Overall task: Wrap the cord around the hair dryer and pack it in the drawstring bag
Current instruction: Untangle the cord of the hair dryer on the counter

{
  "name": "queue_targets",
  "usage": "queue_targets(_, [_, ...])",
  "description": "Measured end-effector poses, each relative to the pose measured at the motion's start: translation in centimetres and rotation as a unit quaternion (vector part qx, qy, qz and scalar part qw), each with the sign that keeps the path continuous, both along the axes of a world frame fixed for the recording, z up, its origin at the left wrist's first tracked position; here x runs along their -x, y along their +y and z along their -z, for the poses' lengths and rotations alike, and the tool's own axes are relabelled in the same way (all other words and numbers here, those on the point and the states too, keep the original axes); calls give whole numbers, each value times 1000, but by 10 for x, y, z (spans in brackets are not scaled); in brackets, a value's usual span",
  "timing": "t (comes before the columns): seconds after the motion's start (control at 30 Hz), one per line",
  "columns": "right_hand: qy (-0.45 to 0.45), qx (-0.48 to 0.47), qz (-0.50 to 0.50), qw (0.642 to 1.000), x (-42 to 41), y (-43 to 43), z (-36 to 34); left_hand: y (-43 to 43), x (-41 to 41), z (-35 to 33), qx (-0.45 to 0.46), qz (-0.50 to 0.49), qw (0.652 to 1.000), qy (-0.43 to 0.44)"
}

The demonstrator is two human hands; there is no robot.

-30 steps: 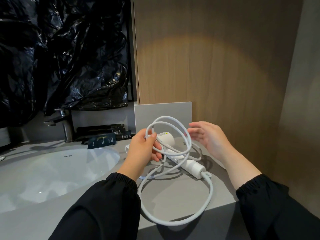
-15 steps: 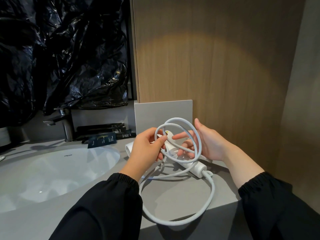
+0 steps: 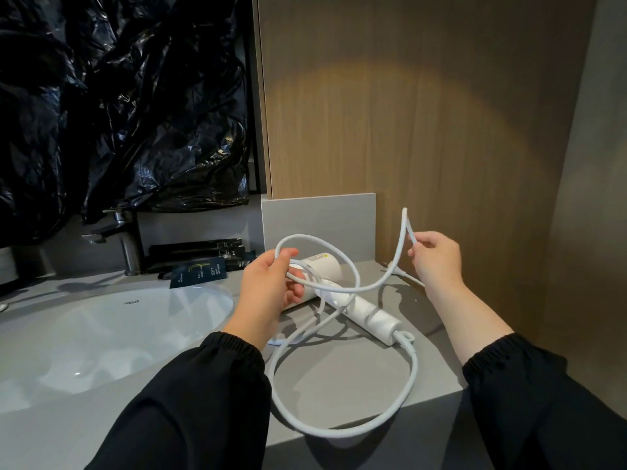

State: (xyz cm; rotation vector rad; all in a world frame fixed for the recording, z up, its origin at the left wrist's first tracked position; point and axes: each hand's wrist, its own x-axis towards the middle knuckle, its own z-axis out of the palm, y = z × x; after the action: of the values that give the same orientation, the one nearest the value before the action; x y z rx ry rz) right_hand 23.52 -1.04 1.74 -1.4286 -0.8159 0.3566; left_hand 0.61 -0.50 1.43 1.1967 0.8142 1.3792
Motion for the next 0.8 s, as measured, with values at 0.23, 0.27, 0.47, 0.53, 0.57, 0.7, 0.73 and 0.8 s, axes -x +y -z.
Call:
queue_targets(0.23, [-32,-34,18,999,1,-1,1,-1,0,-4,30,29,999,-27])
queue_targets(0.27, [-91,-72,36,993,3,-3,3,-2,0,-3,22,36,999,-16])
queue_targets(0.47, [-296,-6,-186,937,27,-2,13,0,-4,1,-28,69,996,51])
queue_targets(0.53, [-306,55,-229,923,32,-2,15,-1,-6,2,-50,67,994,71])
queue_targets(0.57, [-293,51,-241,924,35,-4,13,-1,-6,2,-61,59,994,70])
queue_targets(0.7, [-247,72,-322,911,34,-11,7,4,-4,2,-66,-4,997,29])
queue_targets(0.73, [-250,96,-339,902,34,-12,7,5,-3,2,-58,-14,998,20])
queue_targets(0.8, [-275,131,-346,887,35,-11,9,6,-4,1,-46,-14,999,8])
